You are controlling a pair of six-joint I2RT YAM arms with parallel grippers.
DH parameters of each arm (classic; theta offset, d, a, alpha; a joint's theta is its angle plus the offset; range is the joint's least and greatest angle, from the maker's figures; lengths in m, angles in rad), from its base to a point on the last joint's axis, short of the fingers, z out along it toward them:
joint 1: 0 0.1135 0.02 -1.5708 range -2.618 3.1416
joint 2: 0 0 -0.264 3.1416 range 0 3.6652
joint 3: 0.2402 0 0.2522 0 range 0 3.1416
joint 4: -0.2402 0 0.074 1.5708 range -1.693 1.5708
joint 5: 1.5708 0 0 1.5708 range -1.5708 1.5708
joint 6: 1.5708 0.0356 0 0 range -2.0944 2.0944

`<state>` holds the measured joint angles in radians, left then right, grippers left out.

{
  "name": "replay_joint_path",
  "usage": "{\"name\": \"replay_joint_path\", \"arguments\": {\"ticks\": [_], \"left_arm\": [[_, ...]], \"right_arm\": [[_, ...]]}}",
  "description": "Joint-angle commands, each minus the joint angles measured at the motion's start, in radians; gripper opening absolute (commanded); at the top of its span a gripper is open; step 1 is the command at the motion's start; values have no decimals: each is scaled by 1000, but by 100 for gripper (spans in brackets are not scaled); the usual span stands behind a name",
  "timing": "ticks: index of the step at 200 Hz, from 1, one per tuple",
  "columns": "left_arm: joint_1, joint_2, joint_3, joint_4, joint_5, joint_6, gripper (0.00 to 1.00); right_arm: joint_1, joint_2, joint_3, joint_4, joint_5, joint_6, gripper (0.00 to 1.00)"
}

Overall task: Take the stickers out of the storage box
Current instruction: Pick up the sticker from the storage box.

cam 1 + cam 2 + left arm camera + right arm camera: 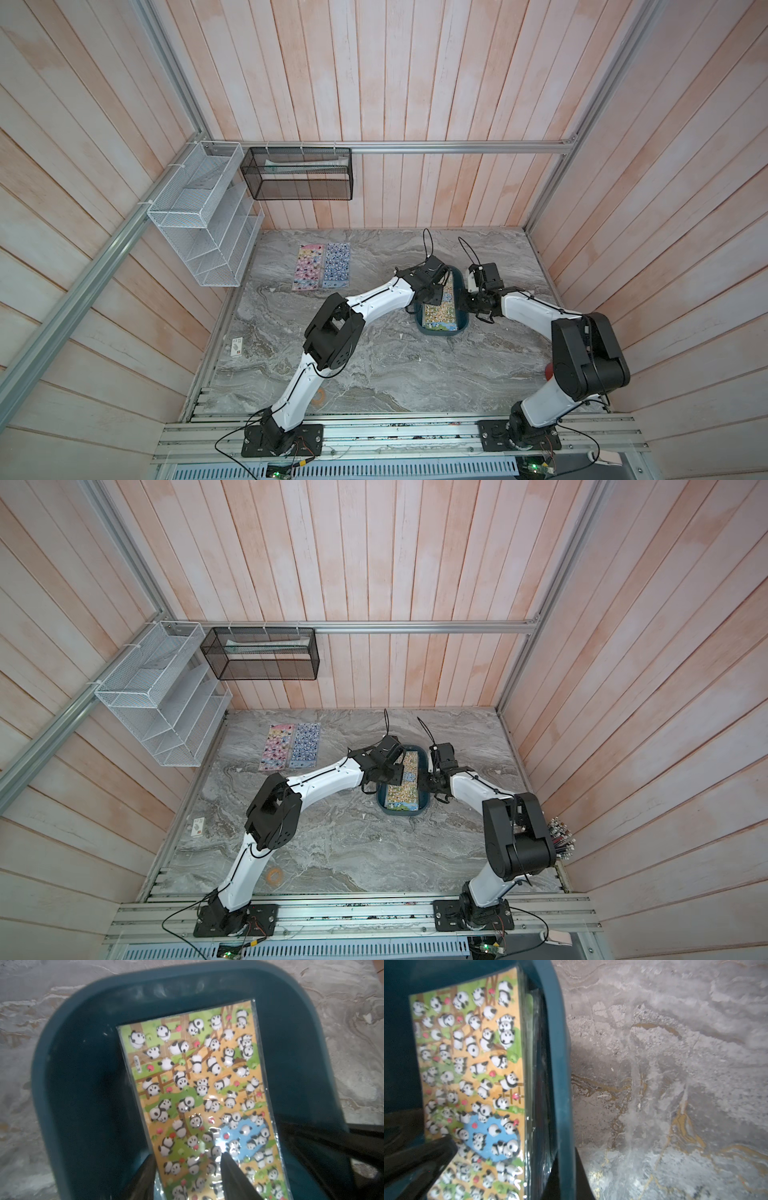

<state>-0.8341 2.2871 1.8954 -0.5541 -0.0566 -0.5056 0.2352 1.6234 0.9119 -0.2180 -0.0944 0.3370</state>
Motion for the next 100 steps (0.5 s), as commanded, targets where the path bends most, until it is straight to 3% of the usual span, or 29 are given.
{"name": "replay_joint_path", "arguments": {"ticks": [1,100], "left_arm": [[12,23,-25,17,30,-20,51],[13,-70,-54,81,60,-28,44]], "right_arm": [[4,8,33,31,-11,8,4],[5,24,38,31,-11,7,4]]}}
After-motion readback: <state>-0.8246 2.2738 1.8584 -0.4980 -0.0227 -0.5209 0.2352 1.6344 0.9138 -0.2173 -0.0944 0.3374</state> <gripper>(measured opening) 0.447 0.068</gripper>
